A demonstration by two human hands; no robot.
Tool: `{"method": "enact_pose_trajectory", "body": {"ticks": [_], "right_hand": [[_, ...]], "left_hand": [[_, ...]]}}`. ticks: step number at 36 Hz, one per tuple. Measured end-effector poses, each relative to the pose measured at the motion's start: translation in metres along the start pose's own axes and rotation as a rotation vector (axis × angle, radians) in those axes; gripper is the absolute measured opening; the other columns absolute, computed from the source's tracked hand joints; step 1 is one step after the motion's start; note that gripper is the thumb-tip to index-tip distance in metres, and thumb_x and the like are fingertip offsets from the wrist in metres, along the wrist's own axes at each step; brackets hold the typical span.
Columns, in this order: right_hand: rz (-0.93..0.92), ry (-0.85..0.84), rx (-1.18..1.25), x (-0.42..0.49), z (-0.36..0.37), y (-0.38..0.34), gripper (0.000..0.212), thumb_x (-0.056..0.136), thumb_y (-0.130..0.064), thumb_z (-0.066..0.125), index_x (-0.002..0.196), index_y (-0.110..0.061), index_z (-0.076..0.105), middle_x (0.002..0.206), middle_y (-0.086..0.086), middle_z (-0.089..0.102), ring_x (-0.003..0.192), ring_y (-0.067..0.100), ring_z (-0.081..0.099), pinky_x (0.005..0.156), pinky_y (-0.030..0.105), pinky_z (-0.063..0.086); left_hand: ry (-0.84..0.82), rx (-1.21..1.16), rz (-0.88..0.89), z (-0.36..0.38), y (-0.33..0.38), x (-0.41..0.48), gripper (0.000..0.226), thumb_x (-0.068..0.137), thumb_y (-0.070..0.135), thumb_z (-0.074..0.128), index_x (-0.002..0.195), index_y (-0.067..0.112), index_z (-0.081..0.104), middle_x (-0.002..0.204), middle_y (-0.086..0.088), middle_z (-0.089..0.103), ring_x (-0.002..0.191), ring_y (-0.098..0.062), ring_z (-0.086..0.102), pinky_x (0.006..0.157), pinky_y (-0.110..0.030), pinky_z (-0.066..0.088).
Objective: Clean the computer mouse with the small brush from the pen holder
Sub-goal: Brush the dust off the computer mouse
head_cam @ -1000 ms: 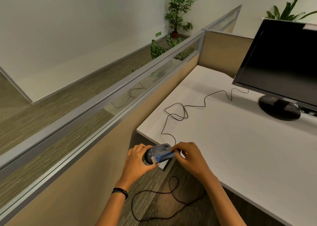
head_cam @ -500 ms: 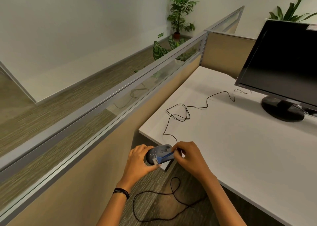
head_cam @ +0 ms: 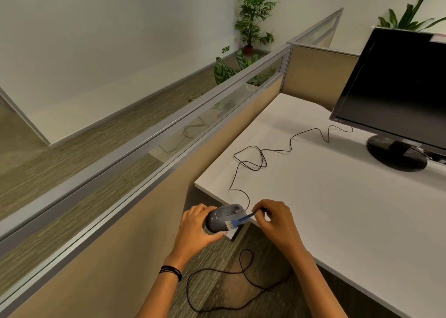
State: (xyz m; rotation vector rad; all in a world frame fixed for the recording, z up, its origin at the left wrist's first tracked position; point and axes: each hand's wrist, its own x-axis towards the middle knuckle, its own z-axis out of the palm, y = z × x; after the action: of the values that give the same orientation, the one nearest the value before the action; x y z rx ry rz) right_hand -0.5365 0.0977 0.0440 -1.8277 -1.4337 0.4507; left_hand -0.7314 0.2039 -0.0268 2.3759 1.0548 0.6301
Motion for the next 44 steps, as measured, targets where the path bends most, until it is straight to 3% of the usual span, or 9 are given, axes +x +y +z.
{"method": "enact_pose_trajectory", "body": {"ticks": [4, 7, 11, 20, 23, 28, 32, 37, 44], "right_hand": [[0.031, 0.054, 0.071, -0.002, -0.001, 0.009, 0.014, 0.081, -0.02, 0.05, 0.076, -0.022, 0.063, 0.075, -0.007, 0.065, 0.071, 0.011, 0.057, 0.068, 0.027, 0.048], [-0.004, 0.003, 0.167, -0.002, -0.003, 0.002, 0.016, 0.082, -0.018, 0.052, 0.08, -0.026, 0.065, 0.078, -0.016, 0.064, 0.076, 0.007, 0.058, 0.063, 0.016, 0.048], [-0.024, -0.123, 0.137, 0.0, 0.0, -0.001, 0.021, 0.086, -0.011, 0.054, 0.087, -0.028, 0.067, 0.084, -0.019, 0.064, 0.079, 0.006, 0.059, 0.067, 0.019, 0.048], [0.04, 0.08, -0.005, -0.002, -0.003, 0.015, 0.017, 0.08, -0.024, 0.046, 0.074, -0.02, 0.062, 0.071, -0.006, 0.063, 0.067, 0.009, 0.054, 0.071, 0.019, 0.037], [0.029, 0.051, 0.094, -0.003, -0.003, 0.012, 0.017, 0.082, -0.021, 0.048, 0.077, -0.02, 0.064, 0.076, -0.007, 0.066, 0.072, 0.011, 0.056, 0.069, 0.024, 0.045], [0.023, -0.066, 0.186, 0.0, -0.001, 0.009, 0.021, 0.085, -0.007, 0.054, 0.083, -0.024, 0.067, 0.08, -0.015, 0.066, 0.076, 0.005, 0.058, 0.065, 0.018, 0.048], [0.082, 0.029, 0.12, 0.002, 0.001, 0.018, 0.02, 0.082, -0.005, 0.055, 0.072, -0.019, 0.064, 0.069, -0.004, 0.065, 0.072, 0.007, 0.057, 0.058, 0.016, 0.046], [0.053, 0.146, 0.207, 0.001, -0.004, 0.013, 0.025, 0.083, 0.001, 0.053, 0.071, -0.018, 0.064, 0.066, -0.012, 0.064, 0.07, 0.007, 0.057, 0.059, 0.014, 0.045], [0.132, -0.039, 0.198, 0.003, -0.003, 0.018, 0.029, 0.086, -0.007, 0.052, 0.076, -0.031, 0.065, 0.069, -0.018, 0.064, 0.07, 0.003, 0.057, 0.061, 0.01, 0.045]], "left_hand": [[0.002, -0.009, -0.002, 0.0, -0.001, -0.001, 0.062, 0.065, 0.064, 0.064, 0.114, 0.027, 0.053, 0.099, 0.011, 0.051, 0.095, -0.004, 0.043, 0.082, -0.021, 0.028], [0.004, -0.017, -0.003, 0.0, 0.001, 0.0, 0.062, 0.064, 0.064, 0.064, 0.113, 0.027, 0.053, 0.098, 0.013, 0.051, 0.094, -0.003, 0.043, 0.081, -0.018, 0.027], [0.006, -0.019, 0.002, -0.001, 0.003, 0.0, 0.063, 0.064, 0.064, 0.063, 0.113, 0.027, 0.054, 0.097, 0.013, 0.05, 0.093, -0.003, 0.043, 0.081, -0.015, 0.027], [0.02, -0.017, -0.01, -0.001, 0.001, -0.001, 0.062, 0.064, 0.062, 0.065, 0.113, 0.026, 0.054, 0.098, 0.012, 0.051, 0.094, -0.003, 0.043, 0.081, -0.018, 0.026], [0.016, -0.014, -0.014, -0.002, 0.001, -0.001, 0.063, 0.063, 0.063, 0.064, 0.113, 0.026, 0.054, 0.098, 0.012, 0.051, 0.094, -0.004, 0.043, 0.081, -0.018, 0.026], [0.021, -0.022, -0.014, -0.003, 0.005, 0.0, 0.061, 0.063, 0.062, 0.062, 0.112, 0.027, 0.054, 0.096, 0.012, 0.051, 0.092, -0.004, 0.044, 0.079, -0.015, 0.026], [0.021, -0.031, -0.02, -0.002, 0.003, 0.0, 0.062, 0.064, 0.062, 0.064, 0.113, 0.027, 0.054, 0.099, 0.012, 0.051, 0.095, -0.004, 0.044, 0.082, -0.017, 0.027], [0.032, -0.038, -0.016, 0.0, 0.005, 0.001, 0.063, 0.063, 0.065, 0.062, 0.112, 0.026, 0.055, 0.097, 0.012, 0.051, 0.093, -0.005, 0.044, 0.081, -0.02, 0.029], [0.032, -0.032, -0.008, -0.001, 0.005, 0.003, 0.061, 0.063, 0.062, 0.064, 0.112, 0.027, 0.054, 0.097, 0.013, 0.051, 0.093, -0.003, 0.044, 0.081, -0.017, 0.028]]}}
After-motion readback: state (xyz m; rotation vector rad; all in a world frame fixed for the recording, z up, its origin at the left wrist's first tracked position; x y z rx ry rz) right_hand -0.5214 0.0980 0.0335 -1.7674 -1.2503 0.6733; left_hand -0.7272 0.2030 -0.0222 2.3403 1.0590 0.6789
